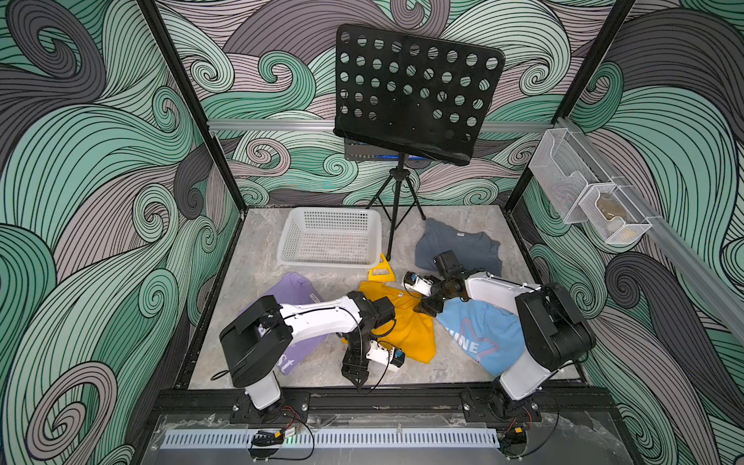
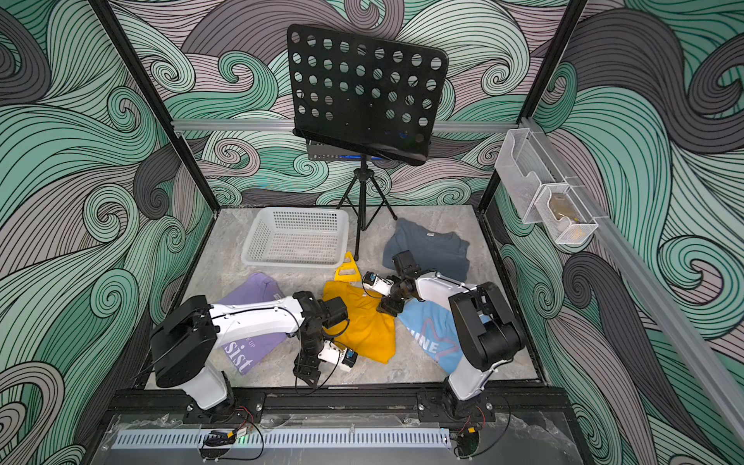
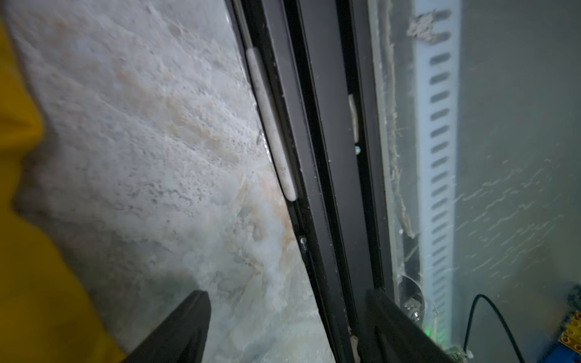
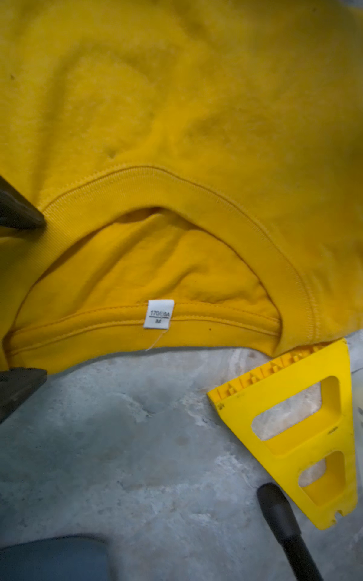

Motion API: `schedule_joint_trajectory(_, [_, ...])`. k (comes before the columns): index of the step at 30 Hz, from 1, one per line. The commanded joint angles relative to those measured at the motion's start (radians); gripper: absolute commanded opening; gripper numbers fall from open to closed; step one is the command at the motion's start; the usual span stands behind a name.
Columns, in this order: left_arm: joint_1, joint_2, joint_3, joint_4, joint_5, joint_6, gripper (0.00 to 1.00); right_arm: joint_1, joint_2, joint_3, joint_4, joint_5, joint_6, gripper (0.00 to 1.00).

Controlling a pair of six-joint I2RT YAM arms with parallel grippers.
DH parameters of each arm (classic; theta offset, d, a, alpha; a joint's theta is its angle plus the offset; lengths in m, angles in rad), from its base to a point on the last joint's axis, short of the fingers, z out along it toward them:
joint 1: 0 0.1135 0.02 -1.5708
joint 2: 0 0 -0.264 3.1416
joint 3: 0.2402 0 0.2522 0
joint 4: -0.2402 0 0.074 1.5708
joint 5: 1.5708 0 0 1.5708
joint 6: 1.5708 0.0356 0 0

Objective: Put the folded t-shirts into the basket
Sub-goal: Pick up the T-shirt from the center of the board.

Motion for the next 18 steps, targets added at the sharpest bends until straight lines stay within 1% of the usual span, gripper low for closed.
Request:
schedule_joint_trajectory(1, [0.107,-0.107,0.017,0.013,0.050,-0.048,0.81,-0.018,-0.009,0.055,-0.091,-0.097,0.006,0.76])
schedule_joint_trajectory(3, [0.199,-0.140,0.008,0.056,0.063,-0.074,0.81,-0.029,-0.029,0.046,-0.114,-0.108,0.017,0.77])
schedule_joint_trajectory(4, [0.242,-0.145,0.001,0.093,0.047,-0.098,0.81,-0.030,-0.050,0.028,-0.110,-0.099,0.023,0.77])
schedule_joint_trajectory(7, [0.299,-0.107,-0.012,0.200,-0.030,-0.096,0.81,-0.032,-0.100,-0.030,-0.077,-0.033,0.048,0.78])
schedule_joint_trajectory(9, [0.301,-0.048,0.007,0.200,-0.072,-0.061,0.81,-0.038,-0.104,-0.047,-0.065,0.027,0.079,0.78])
schedule_joint_trajectory(11, [0.300,0.020,0.029,0.176,-0.074,-0.042,0.81,-0.038,-0.092,-0.053,-0.049,0.074,0.108,0.76])
schedule_joint_trajectory(13, [0.292,0.060,0.034,0.150,-0.064,-0.034,0.81,-0.035,-0.077,-0.054,-0.032,0.108,0.132,0.74])
schedule_joint_trajectory(15, [0.259,0.075,0.021,0.121,-0.063,-0.019,0.81,-0.021,-0.048,-0.049,-0.022,0.122,0.148,0.72])
schedule_joint_trajectory(18, [0.182,0.067,-0.020,0.081,-0.074,-0.008,0.80,0.011,-0.005,-0.034,-0.015,0.119,0.166,0.71])
